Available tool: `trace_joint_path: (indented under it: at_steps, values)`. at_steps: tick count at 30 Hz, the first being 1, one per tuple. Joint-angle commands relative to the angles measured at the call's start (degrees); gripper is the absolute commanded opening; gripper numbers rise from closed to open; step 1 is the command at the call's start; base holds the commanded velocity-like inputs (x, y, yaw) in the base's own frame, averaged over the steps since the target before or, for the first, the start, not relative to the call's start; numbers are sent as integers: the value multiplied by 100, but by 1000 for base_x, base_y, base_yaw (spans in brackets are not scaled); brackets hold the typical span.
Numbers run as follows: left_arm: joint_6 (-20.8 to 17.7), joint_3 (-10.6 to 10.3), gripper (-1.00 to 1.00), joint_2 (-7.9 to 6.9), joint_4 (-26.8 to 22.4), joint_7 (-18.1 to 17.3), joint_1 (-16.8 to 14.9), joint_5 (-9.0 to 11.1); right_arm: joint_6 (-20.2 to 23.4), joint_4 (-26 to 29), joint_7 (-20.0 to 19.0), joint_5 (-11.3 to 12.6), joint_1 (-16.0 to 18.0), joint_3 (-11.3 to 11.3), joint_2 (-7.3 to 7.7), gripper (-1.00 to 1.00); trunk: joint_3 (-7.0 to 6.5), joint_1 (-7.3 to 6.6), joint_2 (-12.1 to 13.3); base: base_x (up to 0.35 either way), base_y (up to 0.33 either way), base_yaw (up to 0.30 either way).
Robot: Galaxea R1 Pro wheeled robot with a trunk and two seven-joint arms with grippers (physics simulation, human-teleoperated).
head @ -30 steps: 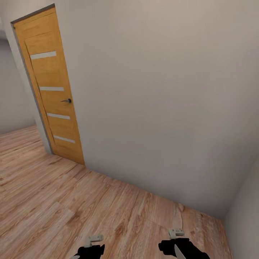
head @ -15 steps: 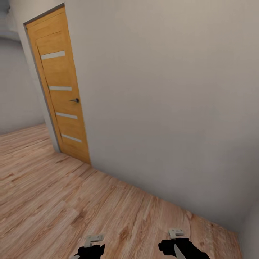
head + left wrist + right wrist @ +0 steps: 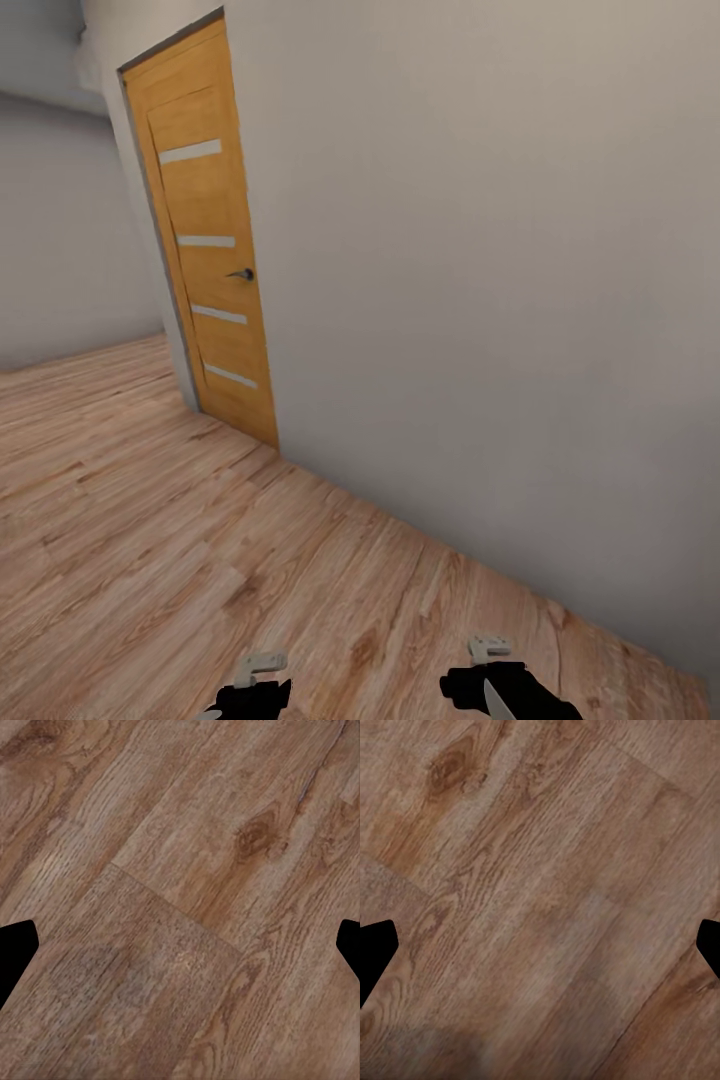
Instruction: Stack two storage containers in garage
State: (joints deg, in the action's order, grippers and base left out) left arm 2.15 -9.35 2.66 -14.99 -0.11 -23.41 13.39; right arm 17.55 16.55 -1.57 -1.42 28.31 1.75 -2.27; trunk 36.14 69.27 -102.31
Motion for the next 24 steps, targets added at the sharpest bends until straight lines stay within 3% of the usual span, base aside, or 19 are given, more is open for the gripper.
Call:
trace_joint_path:
  at_steps: [1, 24]
  values:
    - [23, -41, 100, -2, 8, 0, -6, 59, 36, 15, -17, -16, -1, 18, -1, 100, 11, 0, -3, 112, 0, 210]
    - [23, -41, 100, -2, 8, -5, -6, 59, 21, 15, -18, -16, -1, 11, -1, 100, 48, 0, -3, 135, -26, 103]
